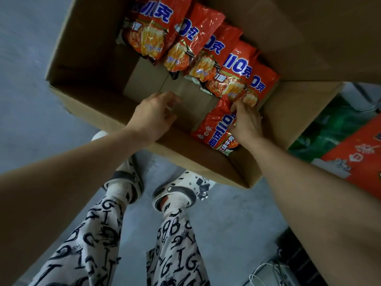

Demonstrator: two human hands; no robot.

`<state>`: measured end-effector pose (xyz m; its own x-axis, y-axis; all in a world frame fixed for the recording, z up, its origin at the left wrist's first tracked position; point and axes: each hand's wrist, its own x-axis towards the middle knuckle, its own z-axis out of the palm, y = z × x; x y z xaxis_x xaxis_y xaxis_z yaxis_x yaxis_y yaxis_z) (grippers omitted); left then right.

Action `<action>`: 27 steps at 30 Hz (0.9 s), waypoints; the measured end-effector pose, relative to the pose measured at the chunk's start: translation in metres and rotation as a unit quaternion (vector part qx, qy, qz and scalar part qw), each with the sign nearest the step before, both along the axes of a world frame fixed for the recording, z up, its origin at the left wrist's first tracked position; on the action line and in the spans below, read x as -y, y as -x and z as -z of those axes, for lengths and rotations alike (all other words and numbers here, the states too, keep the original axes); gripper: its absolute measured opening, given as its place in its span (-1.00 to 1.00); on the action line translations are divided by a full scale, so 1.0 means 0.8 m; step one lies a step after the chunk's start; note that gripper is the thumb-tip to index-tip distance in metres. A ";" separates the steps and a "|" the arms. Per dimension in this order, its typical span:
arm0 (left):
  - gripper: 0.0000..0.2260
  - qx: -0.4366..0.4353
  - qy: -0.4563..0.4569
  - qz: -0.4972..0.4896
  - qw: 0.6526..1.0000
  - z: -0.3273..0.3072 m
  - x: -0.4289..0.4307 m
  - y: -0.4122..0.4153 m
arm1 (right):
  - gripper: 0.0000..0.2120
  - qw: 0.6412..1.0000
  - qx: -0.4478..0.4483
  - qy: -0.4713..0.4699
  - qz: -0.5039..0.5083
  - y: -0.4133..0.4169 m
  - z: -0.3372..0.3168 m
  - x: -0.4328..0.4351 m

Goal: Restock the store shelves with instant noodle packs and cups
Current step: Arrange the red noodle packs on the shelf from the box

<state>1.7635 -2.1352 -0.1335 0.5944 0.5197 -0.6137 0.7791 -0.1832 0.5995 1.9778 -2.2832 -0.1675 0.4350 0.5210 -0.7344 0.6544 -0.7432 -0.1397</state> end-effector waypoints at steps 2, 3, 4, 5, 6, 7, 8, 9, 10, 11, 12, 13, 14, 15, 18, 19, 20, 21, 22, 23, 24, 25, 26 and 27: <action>-0.68 -0.002 0.003 0.003 1.000 0.001 0.002 -0.002 | -0.56 1.000 -0.010 -0.005 -0.005 -0.003 -0.003 0.002; -0.68 -0.003 0.006 0.003 1.000 0.001 0.002 -0.002 | -0.57 1.000 -0.015 -0.007 -0.004 -0.005 -0.006 0.002; -0.68 -0.003 0.008 0.003 1.000 0.000 0.003 -0.002 | -0.57 1.000 -0.019 -0.007 -0.006 -0.007 -0.008 0.002; -0.68 -0.002 0.008 0.004 1.000 0.000 0.003 -0.003 | -0.56 1.000 -0.020 -0.007 -0.014 -0.009 -0.010 0.001; -0.68 0.000 0.008 0.006 1.000 -0.001 0.003 -0.004 | -0.54 0.999 -0.022 -0.008 -0.026 -0.011 -0.012 0.001; -0.68 0.001 0.008 0.007 1.000 -0.002 0.003 -0.005 | -0.52 0.999 -0.026 -0.008 -0.038 -0.012 -0.014 0.002; -0.68 0.001 0.008 0.007 1.000 -0.002 0.003 -0.006 | -0.50 0.998 -0.034 -0.007 -0.045 -0.012 -0.016 0.003; -0.69 0.001 0.008 0.005 1.000 -0.003 0.003 -0.006 | -0.47 0.998 -0.043 -0.003 -0.051 -0.012 -0.018 0.005; -0.69 0.002 0.008 0.003 1.000 -0.003 0.003 -0.007 | -0.45 0.997 -0.051 0.008 -0.058 -0.012 -0.019 0.006; -0.69 0.001 0.008 0.001 1.000 -0.004 0.004 -0.007 | -0.43 0.996 -0.057 0.025 -0.066 -0.012 -0.021 0.008; -0.70 0.000 0.010 -0.002 1.000 -0.005 0.004 -0.007 | -0.43 0.995 -0.060 0.043 -0.071 -0.011 -0.023 0.008; -0.70 -0.001 0.011 -0.004 1.000 -0.007 0.004 -0.008 | -0.45 0.994 -0.066 0.052 -0.069 -0.010 -0.026 0.007; -0.70 -0.002 0.014 -0.008 1.000 -0.009 0.004 -0.009 | -0.48 0.994 -0.075 0.049 -0.059 -0.008 -0.030 0.006; -0.69 -0.003 0.018 -0.014 1.000 -0.013 0.004 -0.009 | -0.49 0.995 -0.086 0.043 -0.036 -0.006 -0.034 0.003; -0.67 -0.004 0.040 -0.036 0.999 -0.032 0.001 -0.011 | -0.47 0.988 -0.113 0.027 0.100 -0.002 -0.055 -0.005; -0.66 -0.005 0.048 -0.042 0.998 -0.040 0.000 -0.011 | -0.45 0.981 -0.120 0.019 0.154 -0.003 -0.062 -0.009; -0.65 -0.005 0.055 -0.049 0.997 -0.048 -0.002 -0.012 | -0.44 0.971 -0.126 0.010 0.205 -0.004 -0.070 -0.013; -0.63 -0.002 0.059 -0.056 0.997 -0.056 -0.005 -0.013 | -0.43 0.957 -0.136 -0.001 0.255 -0.006 -0.078 -0.019; -0.61 0.001 0.060 -0.062 0.996 -0.067 -0.009 -0.013 | -0.42 0.941 -0.152 -0.013 0.303 -0.006 -0.088 -0.025; -0.58 0.003 0.061 -0.066 0.996 -0.080 -0.016 -0.014 | -0.43 0.922 -0.172 -0.028 0.346 -0.005 -0.101 -0.034; -0.54 0.002 0.066 -0.067 0.996 -0.092 -0.022 -0.015 | -0.45 0.903 -0.193 -0.044 0.380 -0.002 -0.113 -0.042; -0.50 -0.002 0.072 -0.066 0.995 -0.103 -0.029 -0.016 | -0.47 0.886 -0.213 -0.060 0.407 0.001 -0.123 -0.049; -0.45 -0.005 0.076 -0.065 0.995 -0.114 -0.037 -0.016 | -0.48 0.870 -0.234 -0.073 0.429 0.005 -0.134 -0.056; -0.41 -0.009 0.081 -0.063 0.995 -0.125 -0.044 -0.015 | -0.47 0.852 -0.259 -0.081 0.448 0.010 -0.145 -0.063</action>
<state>1.7758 -2.0997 -0.0333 0.5192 0.4827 -0.7053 0.8001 0.0156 0.5997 1.9701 -2.2325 -0.0516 0.3508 0.2630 -0.8988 -0.3460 -0.8554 -0.3854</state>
